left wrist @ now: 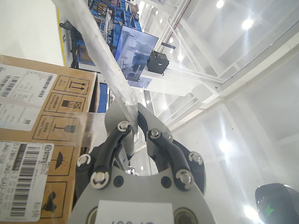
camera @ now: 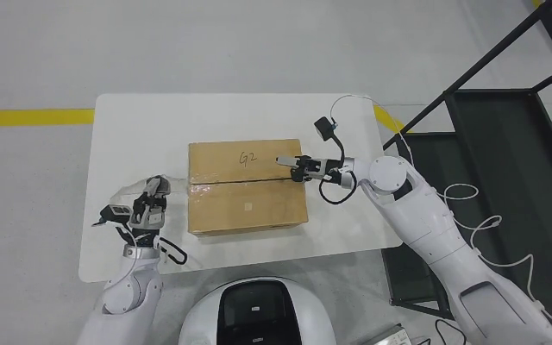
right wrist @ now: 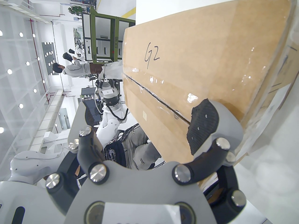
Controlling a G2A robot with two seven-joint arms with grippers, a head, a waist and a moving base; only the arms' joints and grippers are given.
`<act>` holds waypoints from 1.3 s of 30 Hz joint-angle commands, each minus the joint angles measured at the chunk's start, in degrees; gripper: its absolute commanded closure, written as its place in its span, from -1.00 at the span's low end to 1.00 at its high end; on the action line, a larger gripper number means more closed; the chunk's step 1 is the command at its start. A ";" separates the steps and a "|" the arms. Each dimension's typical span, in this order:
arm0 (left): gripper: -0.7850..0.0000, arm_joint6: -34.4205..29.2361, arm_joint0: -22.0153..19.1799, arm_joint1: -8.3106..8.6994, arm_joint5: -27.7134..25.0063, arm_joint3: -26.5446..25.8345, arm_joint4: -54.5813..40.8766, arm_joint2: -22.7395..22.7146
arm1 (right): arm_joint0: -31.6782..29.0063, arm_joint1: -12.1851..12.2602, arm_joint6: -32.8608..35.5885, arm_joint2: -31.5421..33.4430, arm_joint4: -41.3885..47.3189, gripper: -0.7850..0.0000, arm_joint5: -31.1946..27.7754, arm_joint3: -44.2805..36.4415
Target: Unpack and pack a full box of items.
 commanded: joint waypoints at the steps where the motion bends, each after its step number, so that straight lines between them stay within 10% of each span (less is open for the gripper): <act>1: 1.00 0.18 -0.07 -0.08 0.16 -0.51 2.42 0.21 | 0.00 0.00 0.00 0.00 0.00 -1.00 0.00 0.00; 39: 1.00 2.82 -1.96 -0.39 8.39 -3.94 48.24 2.02 | 0.00 0.00 0.00 0.00 0.00 -1.00 0.00 0.00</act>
